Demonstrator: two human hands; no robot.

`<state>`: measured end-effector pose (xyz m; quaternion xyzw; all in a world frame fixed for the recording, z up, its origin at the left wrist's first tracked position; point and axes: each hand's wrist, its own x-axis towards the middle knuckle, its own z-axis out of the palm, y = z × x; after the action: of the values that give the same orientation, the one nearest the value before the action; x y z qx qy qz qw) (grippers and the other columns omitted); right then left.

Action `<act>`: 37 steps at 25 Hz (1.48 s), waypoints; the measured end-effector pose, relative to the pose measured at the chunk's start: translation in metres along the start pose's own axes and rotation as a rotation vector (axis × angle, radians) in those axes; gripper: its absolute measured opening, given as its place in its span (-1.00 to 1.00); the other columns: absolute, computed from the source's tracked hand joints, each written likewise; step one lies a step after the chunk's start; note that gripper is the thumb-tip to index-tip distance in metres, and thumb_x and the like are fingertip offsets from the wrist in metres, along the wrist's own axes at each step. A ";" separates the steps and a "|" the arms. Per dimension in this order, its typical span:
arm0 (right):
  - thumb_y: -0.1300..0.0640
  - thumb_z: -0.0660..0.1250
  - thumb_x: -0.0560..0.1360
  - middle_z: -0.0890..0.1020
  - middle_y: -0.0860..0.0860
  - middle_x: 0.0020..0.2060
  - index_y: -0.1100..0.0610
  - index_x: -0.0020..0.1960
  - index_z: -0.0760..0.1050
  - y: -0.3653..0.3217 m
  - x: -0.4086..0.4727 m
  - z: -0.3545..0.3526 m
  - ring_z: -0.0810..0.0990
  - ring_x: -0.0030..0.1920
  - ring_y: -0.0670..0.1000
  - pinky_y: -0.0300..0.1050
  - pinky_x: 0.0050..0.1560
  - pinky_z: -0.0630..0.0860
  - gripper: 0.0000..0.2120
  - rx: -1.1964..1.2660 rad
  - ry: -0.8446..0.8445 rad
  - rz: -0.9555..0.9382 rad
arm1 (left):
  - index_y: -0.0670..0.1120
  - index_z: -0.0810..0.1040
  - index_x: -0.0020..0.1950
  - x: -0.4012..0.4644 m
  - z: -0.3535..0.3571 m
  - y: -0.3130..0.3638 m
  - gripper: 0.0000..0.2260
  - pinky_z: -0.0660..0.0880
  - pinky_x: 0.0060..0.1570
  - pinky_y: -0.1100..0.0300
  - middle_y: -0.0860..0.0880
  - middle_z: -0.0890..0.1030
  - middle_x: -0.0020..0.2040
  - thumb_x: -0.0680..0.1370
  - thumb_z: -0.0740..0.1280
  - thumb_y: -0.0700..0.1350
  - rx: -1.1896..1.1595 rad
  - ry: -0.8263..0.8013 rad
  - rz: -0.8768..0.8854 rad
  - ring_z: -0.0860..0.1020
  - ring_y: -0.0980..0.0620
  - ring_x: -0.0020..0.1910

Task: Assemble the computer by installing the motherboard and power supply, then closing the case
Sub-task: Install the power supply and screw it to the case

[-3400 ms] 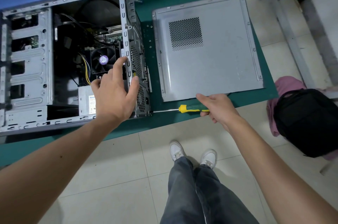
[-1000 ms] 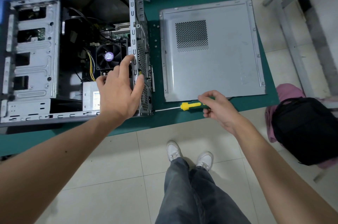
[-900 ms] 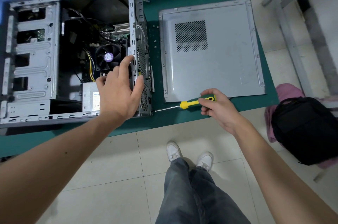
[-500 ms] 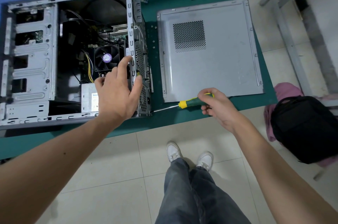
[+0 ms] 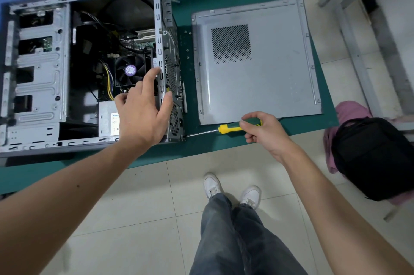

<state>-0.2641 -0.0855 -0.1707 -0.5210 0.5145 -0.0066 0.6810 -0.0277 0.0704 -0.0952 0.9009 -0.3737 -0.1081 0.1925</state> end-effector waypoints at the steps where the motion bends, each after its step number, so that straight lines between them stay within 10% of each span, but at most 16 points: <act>1: 0.08 0.45 0.51 0.58 0.01 -0.36 0.13 0.05 0.59 -0.001 0.001 0.000 0.53 -0.43 -0.10 -0.19 -0.33 0.51 -0.83 -0.037 0.010 0.006 | 0.14 0.22 0.45 0.000 0.000 0.000 -0.59 0.20 0.30 -0.11 0.08 0.48 -0.13 0.61 0.10 0.14 0.001 -0.001 0.001 0.42 0.05 -0.05; 6: -0.11 0.32 0.55 0.57 0.08 -0.34 0.17 -0.14 0.51 -0.005 0.003 0.004 0.50 -0.51 -0.10 -0.18 -0.47 0.36 -0.67 -0.211 0.016 0.064 | 0.15 0.22 0.45 -0.001 0.000 0.000 -0.59 0.19 0.30 -0.09 0.11 0.47 -0.13 0.61 0.10 0.14 -0.009 -0.004 0.000 0.44 0.06 -0.03; 10: 0.07 0.40 0.54 0.55 0.02 -0.22 0.08 0.07 0.55 -0.002 0.002 -0.003 0.55 -0.33 -0.09 -0.14 -0.18 0.58 -0.86 -0.026 -0.091 -0.017 | 0.15 0.22 0.45 -0.001 0.000 0.001 -0.60 0.19 0.30 -0.10 0.10 0.47 -0.13 0.61 0.10 0.14 -0.010 -0.004 0.004 0.45 0.05 -0.04; 17: -0.11 0.33 0.55 0.62 0.12 -0.32 0.19 -0.06 0.56 -0.005 0.009 -0.003 0.32 -0.52 -0.03 -0.19 -0.47 0.33 -0.66 -0.242 -0.088 0.098 | 0.14 0.22 0.46 -0.001 -0.001 0.000 -0.60 0.20 0.31 -0.11 0.09 0.48 -0.12 0.62 0.11 0.14 -0.006 -0.005 -0.003 0.47 0.02 -0.05; 22: 0.06 0.39 0.55 0.54 -0.01 -0.25 0.07 0.04 0.54 -0.001 0.004 -0.001 0.51 -0.40 -0.14 -0.20 -0.27 0.53 -0.88 -0.111 -0.066 -0.041 | 0.13 0.22 0.45 -0.001 -0.002 0.002 -0.59 0.21 0.30 -0.11 0.10 0.46 -0.16 0.61 0.10 0.14 -0.008 -0.011 -0.005 0.46 0.03 -0.06; 31: 0.09 0.39 0.54 0.42 0.11 -0.28 0.22 -0.09 0.51 -0.024 0.020 -0.004 0.22 -0.55 -0.08 -0.27 -0.55 0.17 -0.82 -0.174 -0.134 0.195 | 0.12 0.21 0.47 -0.001 -0.002 0.002 -0.58 0.22 0.31 -0.12 0.10 0.46 -0.17 0.61 0.10 0.14 0.016 -0.025 -0.008 0.43 0.04 -0.06; 37: 0.11 0.41 0.53 0.53 0.01 -0.32 0.15 -0.03 0.60 -0.008 0.009 -0.003 0.41 -0.48 -0.09 -0.20 -0.42 0.42 -0.90 -0.099 -0.109 0.132 | 0.11 0.21 0.48 -0.002 -0.002 0.001 -0.56 0.20 0.31 -0.11 0.09 0.47 -0.15 0.61 0.07 0.16 0.027 -0.034 -0.010 0.43 0.04 -0.05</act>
<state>-0.2577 -0.0966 -0.1708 -0.5186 0.5095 0.0925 0.6803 -0.0293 0.0716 -0.0933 0.9033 -0.3738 -0.1192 0.1736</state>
